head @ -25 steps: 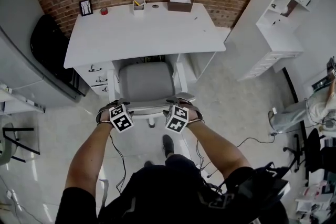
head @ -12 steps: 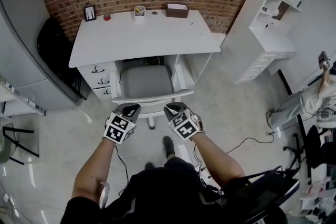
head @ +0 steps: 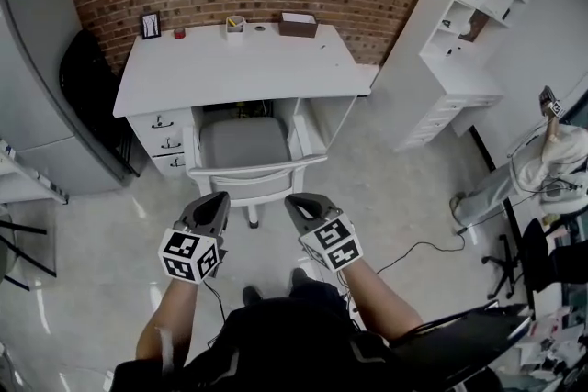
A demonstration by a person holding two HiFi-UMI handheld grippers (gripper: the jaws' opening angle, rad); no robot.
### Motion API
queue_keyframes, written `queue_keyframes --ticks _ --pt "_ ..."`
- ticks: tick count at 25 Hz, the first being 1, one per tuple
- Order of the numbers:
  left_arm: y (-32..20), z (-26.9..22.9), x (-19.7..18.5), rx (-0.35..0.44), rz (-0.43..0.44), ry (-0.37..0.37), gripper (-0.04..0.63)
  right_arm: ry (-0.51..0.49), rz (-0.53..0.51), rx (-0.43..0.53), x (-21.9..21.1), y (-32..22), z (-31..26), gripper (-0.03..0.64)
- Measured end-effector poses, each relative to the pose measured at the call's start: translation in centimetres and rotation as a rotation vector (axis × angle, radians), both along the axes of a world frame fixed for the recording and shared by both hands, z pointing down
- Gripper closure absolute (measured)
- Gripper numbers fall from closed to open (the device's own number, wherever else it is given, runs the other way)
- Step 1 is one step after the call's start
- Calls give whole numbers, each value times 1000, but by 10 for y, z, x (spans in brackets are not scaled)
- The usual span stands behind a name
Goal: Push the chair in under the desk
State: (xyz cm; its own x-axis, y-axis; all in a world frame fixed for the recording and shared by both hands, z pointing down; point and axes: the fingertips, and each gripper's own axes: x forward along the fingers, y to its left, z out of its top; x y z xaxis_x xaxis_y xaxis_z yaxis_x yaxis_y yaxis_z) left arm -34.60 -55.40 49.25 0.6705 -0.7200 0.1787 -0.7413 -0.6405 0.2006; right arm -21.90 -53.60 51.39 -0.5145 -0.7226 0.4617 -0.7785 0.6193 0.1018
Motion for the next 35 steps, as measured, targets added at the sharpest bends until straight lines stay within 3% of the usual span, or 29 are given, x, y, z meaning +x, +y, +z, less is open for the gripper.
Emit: queue_keyframes --ticks 4,11,19,31,35 --pt "12 -13 -9 20 -62 -3 588 -61 46 41 13 5 -19 607" --pt "27 -28 6 92 -89 -67 588 -167 107 137 37 -3 -66 607" --pt "25 -60 21 140 -205 -125 588 -192 102 192 71 -5 -99 609" --pt "30 -70 51 143 -249 -153 588 -207 74 203 97 -4 -107 609" --pt "31 -73 58 162 -235 -197 588 -219 62 212 100 -5 -112 609"
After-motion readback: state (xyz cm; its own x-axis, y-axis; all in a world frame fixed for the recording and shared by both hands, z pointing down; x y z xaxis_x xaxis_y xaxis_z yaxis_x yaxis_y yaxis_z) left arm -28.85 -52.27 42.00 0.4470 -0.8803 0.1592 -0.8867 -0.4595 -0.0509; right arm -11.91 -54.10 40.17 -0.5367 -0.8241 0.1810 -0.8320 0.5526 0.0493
